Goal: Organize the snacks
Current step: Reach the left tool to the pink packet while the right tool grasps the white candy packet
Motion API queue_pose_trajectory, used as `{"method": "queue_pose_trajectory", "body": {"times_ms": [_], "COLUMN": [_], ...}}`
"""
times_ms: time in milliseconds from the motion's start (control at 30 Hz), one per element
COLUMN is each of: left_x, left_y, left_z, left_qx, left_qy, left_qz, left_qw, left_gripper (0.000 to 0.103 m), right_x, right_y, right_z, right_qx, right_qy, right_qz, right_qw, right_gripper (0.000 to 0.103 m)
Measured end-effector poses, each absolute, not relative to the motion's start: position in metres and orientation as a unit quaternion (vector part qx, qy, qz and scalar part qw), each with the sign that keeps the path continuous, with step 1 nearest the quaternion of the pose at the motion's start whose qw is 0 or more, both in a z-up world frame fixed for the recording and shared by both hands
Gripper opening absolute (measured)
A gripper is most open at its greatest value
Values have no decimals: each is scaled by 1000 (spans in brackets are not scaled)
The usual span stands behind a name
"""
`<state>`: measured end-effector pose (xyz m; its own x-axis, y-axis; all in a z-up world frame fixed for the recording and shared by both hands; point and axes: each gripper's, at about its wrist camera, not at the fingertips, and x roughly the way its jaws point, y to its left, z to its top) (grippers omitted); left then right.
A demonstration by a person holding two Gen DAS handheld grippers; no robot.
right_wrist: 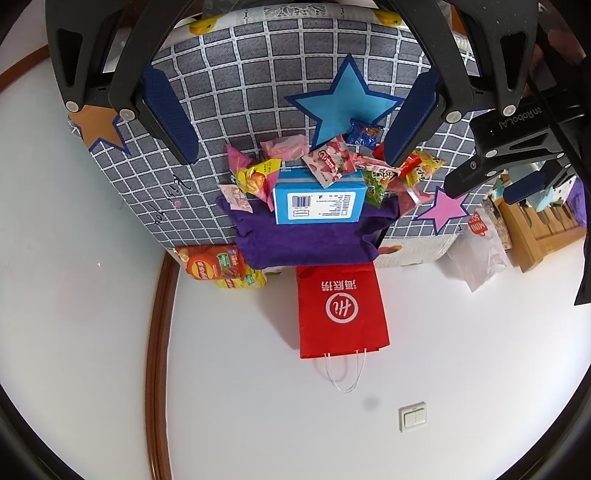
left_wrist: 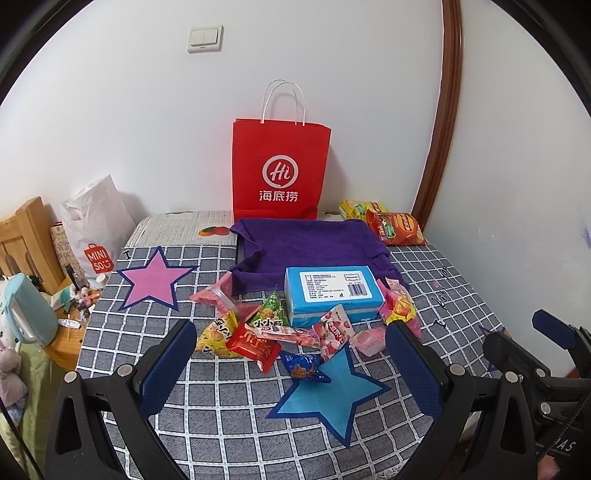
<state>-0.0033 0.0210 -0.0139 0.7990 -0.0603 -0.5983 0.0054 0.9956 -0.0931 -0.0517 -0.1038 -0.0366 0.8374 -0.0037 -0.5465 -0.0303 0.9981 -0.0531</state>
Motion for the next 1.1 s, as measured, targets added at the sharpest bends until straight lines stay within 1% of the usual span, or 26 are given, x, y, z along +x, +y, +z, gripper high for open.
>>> {"method": "queue_pose_trajectory", "body": {"times_ms": [167,433,533,700,933,967,1067,1100], "left_x": [5,30,40,57,85,88,98,102], "left_y": [25,37,44,55,62,64,70,72], "left_z": [-25,-61,-77,-100,-124,-126,-132,-133], "left_qx": [-47,-62,-71,-78,-79,-82,-92,-94], "left_qy": [323,361,375,395,415,416,419,419], "left_qz": [-19,-11,-8,1,5,5,7,8], "left_qw": [945,931,924,915,907,906,903,903], "left_gripper": [102,102,99,98,97,97,96,96], "right_x": [-39,-4,5,28,66,70,92,98], "right_y": [-109,-134,-148,-176,-203,-205,-218,-220], "right_z": [-51,-85,-97,-117,-138,-140,-145,-145], "right_qx": [-23,-6,1,27,32,34,42,41], "right_qy": [304,336,333,349,368,369,373,375], "right_qz": [7,-26,-32,-49,-84,-85,-88,-89], "right_qw": [952,941,942,935,925,925,923,922], "right_gripper": [100,100,100,100,100,98,85,83]}}
